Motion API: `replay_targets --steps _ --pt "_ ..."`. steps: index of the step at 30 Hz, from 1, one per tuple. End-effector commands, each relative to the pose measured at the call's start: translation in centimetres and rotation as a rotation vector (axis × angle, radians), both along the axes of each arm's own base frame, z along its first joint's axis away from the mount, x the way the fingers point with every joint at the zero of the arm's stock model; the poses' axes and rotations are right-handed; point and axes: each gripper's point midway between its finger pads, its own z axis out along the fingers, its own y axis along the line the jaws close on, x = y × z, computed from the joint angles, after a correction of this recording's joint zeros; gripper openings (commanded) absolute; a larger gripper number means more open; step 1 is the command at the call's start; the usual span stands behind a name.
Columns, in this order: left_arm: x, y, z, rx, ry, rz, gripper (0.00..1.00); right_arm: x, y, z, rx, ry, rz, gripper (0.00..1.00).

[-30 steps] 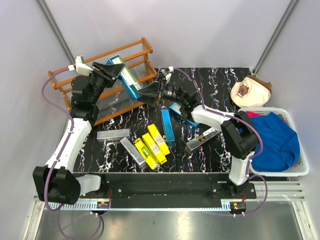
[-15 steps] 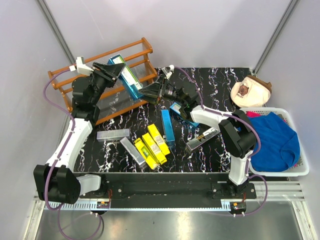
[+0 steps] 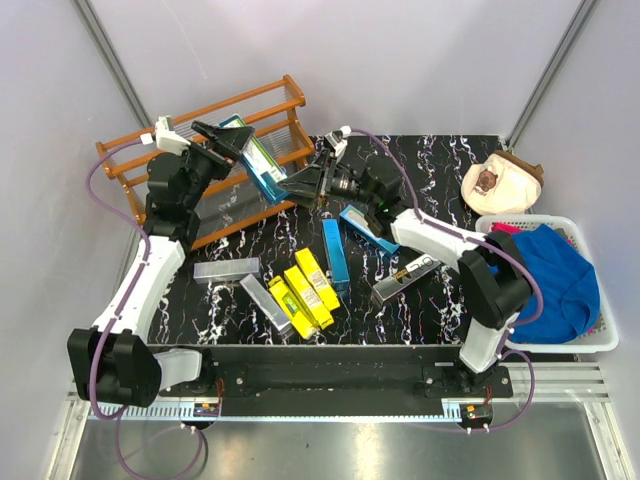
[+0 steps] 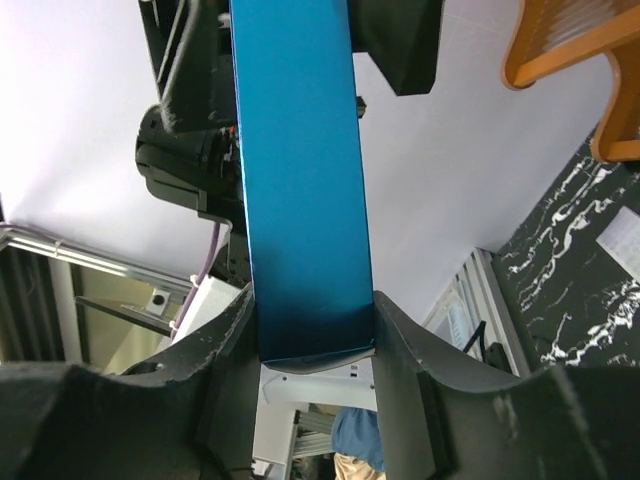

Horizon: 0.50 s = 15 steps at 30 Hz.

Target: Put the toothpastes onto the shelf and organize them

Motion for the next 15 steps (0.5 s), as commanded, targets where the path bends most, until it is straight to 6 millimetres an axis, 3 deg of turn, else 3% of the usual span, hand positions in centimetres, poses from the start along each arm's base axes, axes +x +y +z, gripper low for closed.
replay_targets --steps 1,2,3,5,6,8,12,15 --pt "-0.9 1.5 3.4 0.192 -0.082 0.075 0.99 -0.2 -2.1 3.9 -0.033 -0.129 -0.085 0.29" --pt "-1.0 1.7 2.2 0.235 -0.032 0.078 0.99 0.1 -2.5 3.6 -0.045 -0.120 -0.097 0.28" --pt "-1.2 2.1 3.1 0.262 -0.036 0.098 0.99 0.3 -2.8 3.0 -0.059 -0.103 -0.101 0.26" --pt "-1.6 2.7 1.7 0.352 0.032 0.105 0.99 1.2 -4.2 2.1 -0.082 -0.073 -0.122 0.24" --pt "-1.9 2.9 2.2 0.395 0.022 0.110 0.99 1.2 -4.8 1.1 -0.101 -0.051 -0.123 0.23" --pt "-2.5 3.5 1.5 0.444 0.067 0.119 0.99 1.9 -6.1 -0.4 -0.139 -0.034 -0.149 0.22" --pt "-3.2 6.2 0.5 0.579 0.142 0.224 0.99 1.5 -8.6 -4.4 -0.277 0.012 -0.196 0.21" --pt "-3.6 8.1 -0.9 0.645 0.235 0.297 0.99 1.5 -10.0 -6.2 -0.391 -0.004 -0.231 0.21"
